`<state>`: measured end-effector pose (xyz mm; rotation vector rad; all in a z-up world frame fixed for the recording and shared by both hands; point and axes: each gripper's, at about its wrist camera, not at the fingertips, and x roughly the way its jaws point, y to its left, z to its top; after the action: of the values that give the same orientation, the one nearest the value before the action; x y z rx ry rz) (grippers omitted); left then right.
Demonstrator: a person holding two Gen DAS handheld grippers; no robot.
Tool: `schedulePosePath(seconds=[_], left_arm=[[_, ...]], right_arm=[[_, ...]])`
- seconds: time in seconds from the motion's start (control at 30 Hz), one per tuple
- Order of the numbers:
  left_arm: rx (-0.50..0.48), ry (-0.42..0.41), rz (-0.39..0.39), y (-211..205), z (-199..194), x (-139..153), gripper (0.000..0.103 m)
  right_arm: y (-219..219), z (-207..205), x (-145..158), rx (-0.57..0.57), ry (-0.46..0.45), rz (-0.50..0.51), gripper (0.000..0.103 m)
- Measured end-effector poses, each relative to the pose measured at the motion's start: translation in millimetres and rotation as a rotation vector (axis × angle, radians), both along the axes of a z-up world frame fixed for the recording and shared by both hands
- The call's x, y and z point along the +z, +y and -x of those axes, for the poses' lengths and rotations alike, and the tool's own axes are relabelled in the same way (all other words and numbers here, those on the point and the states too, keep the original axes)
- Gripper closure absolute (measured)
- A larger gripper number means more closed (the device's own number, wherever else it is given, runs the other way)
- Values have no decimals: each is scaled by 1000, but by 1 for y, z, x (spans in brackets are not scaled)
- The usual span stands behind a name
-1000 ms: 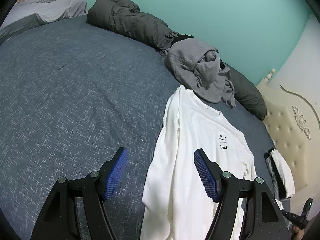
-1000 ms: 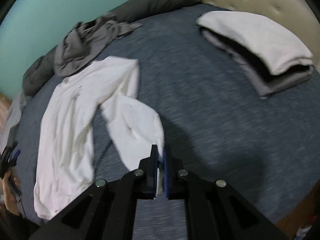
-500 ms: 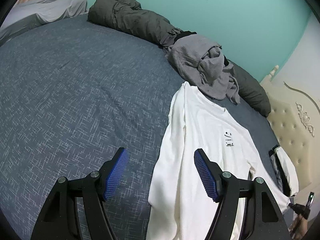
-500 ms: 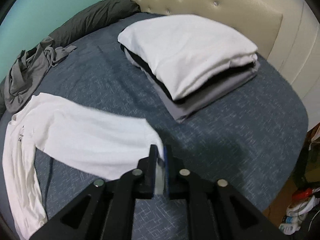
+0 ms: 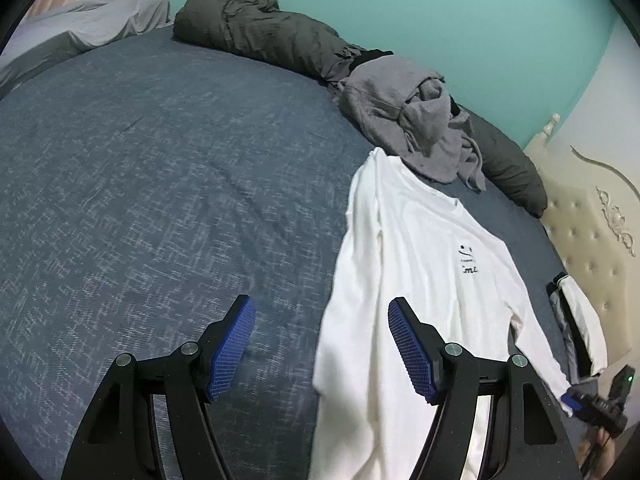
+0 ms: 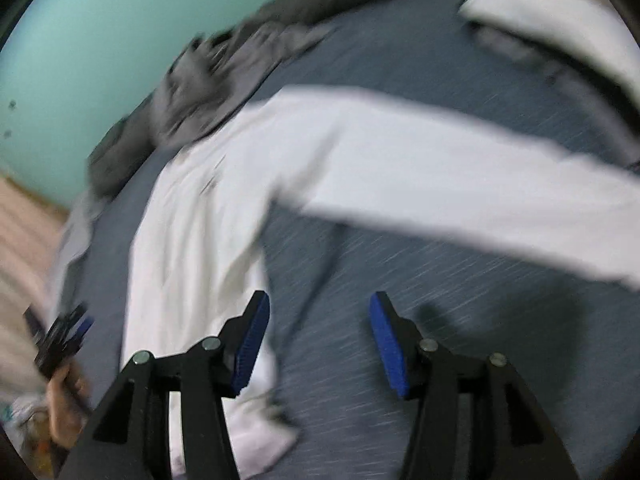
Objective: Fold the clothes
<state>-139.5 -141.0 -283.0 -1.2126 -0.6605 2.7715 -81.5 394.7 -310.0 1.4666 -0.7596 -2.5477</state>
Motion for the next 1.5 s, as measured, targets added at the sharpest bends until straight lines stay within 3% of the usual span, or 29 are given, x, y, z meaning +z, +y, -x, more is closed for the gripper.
schedulePosePath(seconds=[0.4,0.5,0.57,0.63,0.93,1.07,1.2,1.33,1.5], left_arm=[[-6,4,-1,-4,-6,1,30],[-3,7,7,-4,-10,3,30],[0,7,8,-3,-14,4,30],[0,8,12,-2,-19,5,30],[-11,-5,23,4,-54,4,30],[-28,-32,25,9,-72,-4,30],[-35,-61,9,14,-87,-15,30],[-41,-85,16,18,-100,-22,30],[-50,-124,30,22,-106,-35,30]], right_arm=[[-83,-14,-16,285,-67,-39,52],[-74,-22,-14,260,-53,-46,64],[-68,-27,-12,243,-43,-52,87],[-62,-32,-10,226,-34,-57,99],[-34,-56,-2,150,9,-81,100],[4,-65,3,27,27,-42,100],[32,-69,-9,-63,17,-8,100],[40,-59,-21,-121,14,-24,100],[45,-49,-36,-199,-15,30,98]])
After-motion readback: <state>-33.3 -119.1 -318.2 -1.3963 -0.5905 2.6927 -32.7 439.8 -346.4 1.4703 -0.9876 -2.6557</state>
